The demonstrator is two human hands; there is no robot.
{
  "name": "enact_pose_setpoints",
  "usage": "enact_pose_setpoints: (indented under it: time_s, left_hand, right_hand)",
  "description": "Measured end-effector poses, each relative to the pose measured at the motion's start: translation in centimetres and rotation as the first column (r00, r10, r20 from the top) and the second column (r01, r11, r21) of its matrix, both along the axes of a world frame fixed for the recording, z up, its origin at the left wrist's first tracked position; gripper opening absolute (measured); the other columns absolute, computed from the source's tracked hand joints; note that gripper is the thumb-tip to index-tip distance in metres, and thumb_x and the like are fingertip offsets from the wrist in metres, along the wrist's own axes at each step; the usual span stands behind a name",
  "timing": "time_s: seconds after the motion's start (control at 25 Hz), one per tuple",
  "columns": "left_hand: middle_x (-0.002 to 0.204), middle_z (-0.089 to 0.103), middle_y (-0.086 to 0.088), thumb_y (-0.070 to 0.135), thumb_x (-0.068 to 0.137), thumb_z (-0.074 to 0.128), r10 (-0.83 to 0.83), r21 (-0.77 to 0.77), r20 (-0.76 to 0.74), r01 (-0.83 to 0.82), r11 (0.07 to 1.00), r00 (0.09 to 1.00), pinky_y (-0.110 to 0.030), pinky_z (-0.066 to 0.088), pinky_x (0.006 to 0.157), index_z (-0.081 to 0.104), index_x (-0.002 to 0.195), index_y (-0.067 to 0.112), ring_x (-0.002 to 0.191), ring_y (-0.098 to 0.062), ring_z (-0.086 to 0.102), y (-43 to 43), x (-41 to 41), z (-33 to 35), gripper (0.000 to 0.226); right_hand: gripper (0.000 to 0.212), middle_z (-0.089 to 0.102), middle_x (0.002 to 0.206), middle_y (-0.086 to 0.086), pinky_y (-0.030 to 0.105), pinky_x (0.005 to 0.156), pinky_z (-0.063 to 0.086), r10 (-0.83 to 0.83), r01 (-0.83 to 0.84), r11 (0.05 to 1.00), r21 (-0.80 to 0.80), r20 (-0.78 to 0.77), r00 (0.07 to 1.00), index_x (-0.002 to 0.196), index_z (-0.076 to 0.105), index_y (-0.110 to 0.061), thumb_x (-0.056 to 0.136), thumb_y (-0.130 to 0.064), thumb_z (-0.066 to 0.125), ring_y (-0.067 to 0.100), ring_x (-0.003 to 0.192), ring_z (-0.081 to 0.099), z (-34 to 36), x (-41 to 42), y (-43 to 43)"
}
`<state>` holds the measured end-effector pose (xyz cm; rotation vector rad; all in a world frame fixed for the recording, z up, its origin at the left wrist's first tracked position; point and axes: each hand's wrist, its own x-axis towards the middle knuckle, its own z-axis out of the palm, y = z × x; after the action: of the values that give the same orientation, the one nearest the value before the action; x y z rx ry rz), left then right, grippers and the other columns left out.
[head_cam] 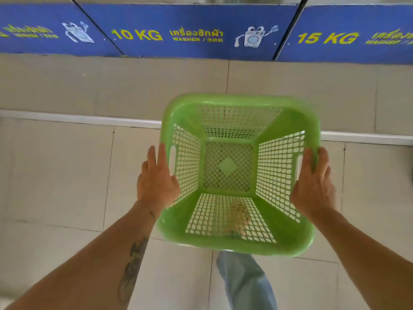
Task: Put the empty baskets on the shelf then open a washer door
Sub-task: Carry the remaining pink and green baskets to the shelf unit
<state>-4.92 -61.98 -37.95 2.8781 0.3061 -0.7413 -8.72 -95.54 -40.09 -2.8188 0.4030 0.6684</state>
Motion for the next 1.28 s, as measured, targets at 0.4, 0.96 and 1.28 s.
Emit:
enact_pose_setpoints:
  time_s: [0.4, 0.96, 1.28]
  left_hand:
    - [0.15, 0.017, -0.015, -0.005, 0.068, 0.063, 0.166, 0.009, 0.176, -0.171, 0.985, 0.97, -0.039, 0.052, 0.078, 0.003, 0.151, 0.014, 0.11, -0.035, 0.044, 5.5, -6.1, 7.3, 0.104]
    - [0.134, 0.04, -0.011, 0.0, 0.069, 0.058, 0.684, 0.061, 0.422, -0.771, 0.634, 0.595, -0.044, 0.053, 0.078, 0.045, 0.119, 0.009, 0.106, -0.035, 0.055, 30.5, -53.4, 32.9, 0.053]
    - [0.116, 0.045, 0.002, 0.004, 0.073, 0.062, 0.799, 0.081, 0.545, -0.964, 0.252, 0.254, -0.028, 0.055, 0.071, 0.047, 0.121, 0.012, 0.095, -0.018, 0.056, 37.4, -83.5, 38.9, 0.051]
  right_hand:
    - [0.099, 0.014, 0.155, 0.017, 0.047, 0.088, 0.054, 0.317, -0.315, 0.948, -0.04, 0.142, 0.938, 0.148, 0.02, -0.006, 0.061, 0.006, 0.066, 0.04, 0.133, 0.033, 8.5, 3.5, 4.7]
    - [0.067, 0.037, 0.131, 0.011, 0.041, 0.086, 0.049, 0.902, -0.941, 0.313, -0.126, 0.35, 0.253, 0.127, 0.042, -0.009, 0.065, -0.014, 0.064, 0.033, 0.117, 0.047, 36.4, -16.9, 45.8]
    - [0.048, 0.04, 0.113, 0.005, 0.036, 0.066, 0.043, 0.896, -0.97, -0.18, -0.161, 0.381, -0.23, 0.11, 0.045, -0.013, 0.065, -0.014, 0.062, 0.027, 0.1, 0.052, 42.3, -41.7, 68.9]
